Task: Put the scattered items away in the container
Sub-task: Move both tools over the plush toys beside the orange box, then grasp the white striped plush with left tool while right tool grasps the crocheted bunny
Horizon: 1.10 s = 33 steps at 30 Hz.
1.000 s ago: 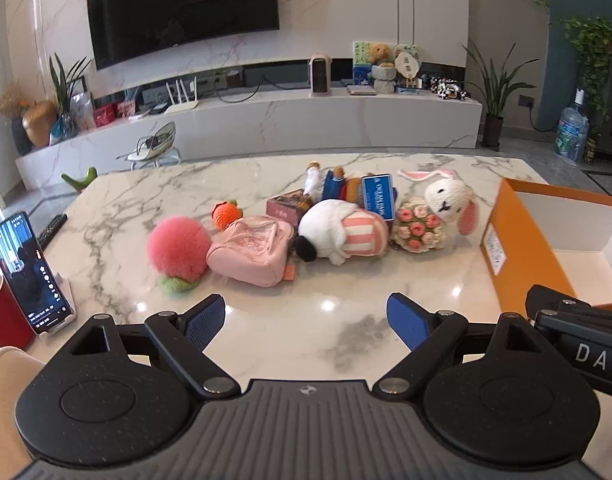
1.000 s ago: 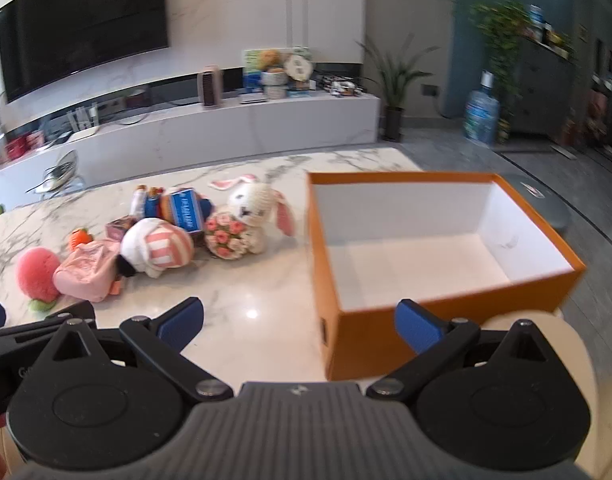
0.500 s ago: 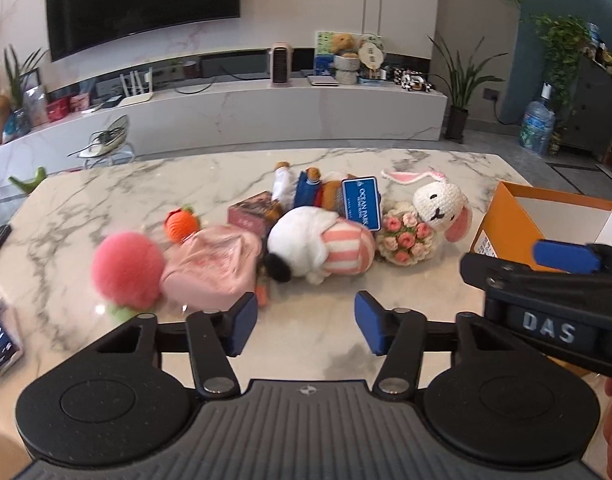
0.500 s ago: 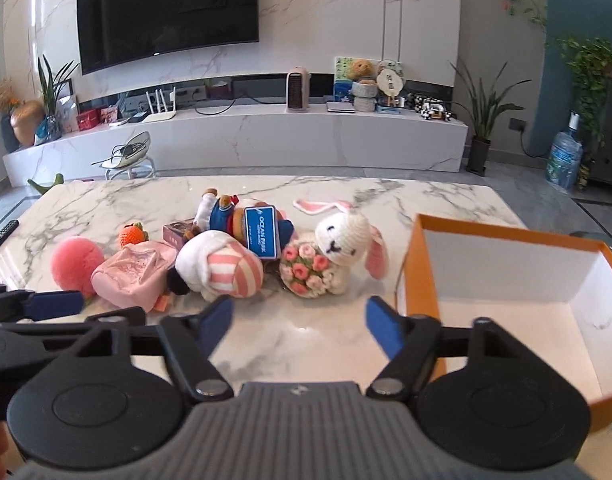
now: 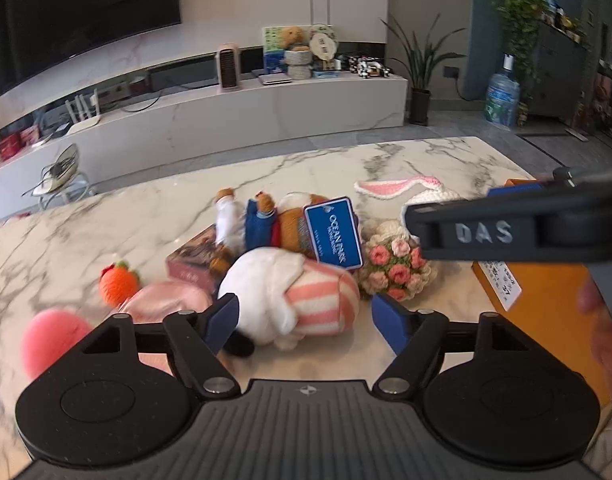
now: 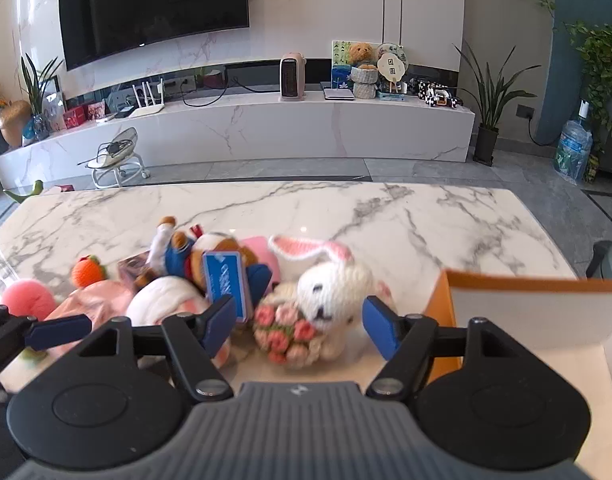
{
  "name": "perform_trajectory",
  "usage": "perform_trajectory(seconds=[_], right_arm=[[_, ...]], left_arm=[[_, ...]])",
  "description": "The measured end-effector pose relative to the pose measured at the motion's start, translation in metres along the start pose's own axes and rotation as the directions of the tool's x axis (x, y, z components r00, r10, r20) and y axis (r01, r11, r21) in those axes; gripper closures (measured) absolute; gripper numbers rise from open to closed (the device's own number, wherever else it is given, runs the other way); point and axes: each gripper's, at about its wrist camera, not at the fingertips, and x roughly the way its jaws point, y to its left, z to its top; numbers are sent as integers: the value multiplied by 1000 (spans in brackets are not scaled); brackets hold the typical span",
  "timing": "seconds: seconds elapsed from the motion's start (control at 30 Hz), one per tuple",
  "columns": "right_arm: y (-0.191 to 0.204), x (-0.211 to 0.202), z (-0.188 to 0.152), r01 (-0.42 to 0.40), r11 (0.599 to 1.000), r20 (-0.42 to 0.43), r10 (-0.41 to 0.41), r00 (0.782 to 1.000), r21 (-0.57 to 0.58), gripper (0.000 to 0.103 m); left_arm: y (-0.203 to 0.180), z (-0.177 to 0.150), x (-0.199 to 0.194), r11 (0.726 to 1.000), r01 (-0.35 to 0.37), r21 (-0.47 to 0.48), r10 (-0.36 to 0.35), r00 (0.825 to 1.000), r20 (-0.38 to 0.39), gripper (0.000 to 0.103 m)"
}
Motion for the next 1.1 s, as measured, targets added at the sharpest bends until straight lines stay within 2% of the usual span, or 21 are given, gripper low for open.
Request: perform_trajectory(seconds=[0.1,0.23,0.43,0.67,0.8,0.87,0.93,0.97,1.1], right_arm=[[-1,17,10,11,1000,-6,-11,1000,-14,23],[-2,39,16,17,999,-38,-18,999,-34,23],[0,63,15,53,996,-61,-58,996,-73,15],[2,79,13,116,986,-74,-125,989,-117,11],[4,85,11,135,980,-72,-147,987,-147,9],[4,82,10,125,981,-70,-137,988,-145,14],[5,77,10,124,981,-55,-133,990,-149,29],[6,75,11,136,979,-50,-145,988,-152,42],[6,65,9,104,985,-66,-114,991,-135,47]], left_arm=[[-4,5,17,1000,-6,20,6,1000,-13,15],[-3,11,40,998,-61,16,62,997,-44,13],[-5,15,55,998,-51,26,52,997,-51,6],[-22,12,67,987,-119,105,122,992,-19,0],[-20,6,74,982,-139,128,141,990,-11,0],[-19,4,70,983,-132,123,136,991,-19,0],[-17,2,67,985,-124,117,128,992,-23,0],[-16,1,65,986,-120,119,124,992,-25,0],[-13,-6,52,987,-110,114,114,993,-29,7]])
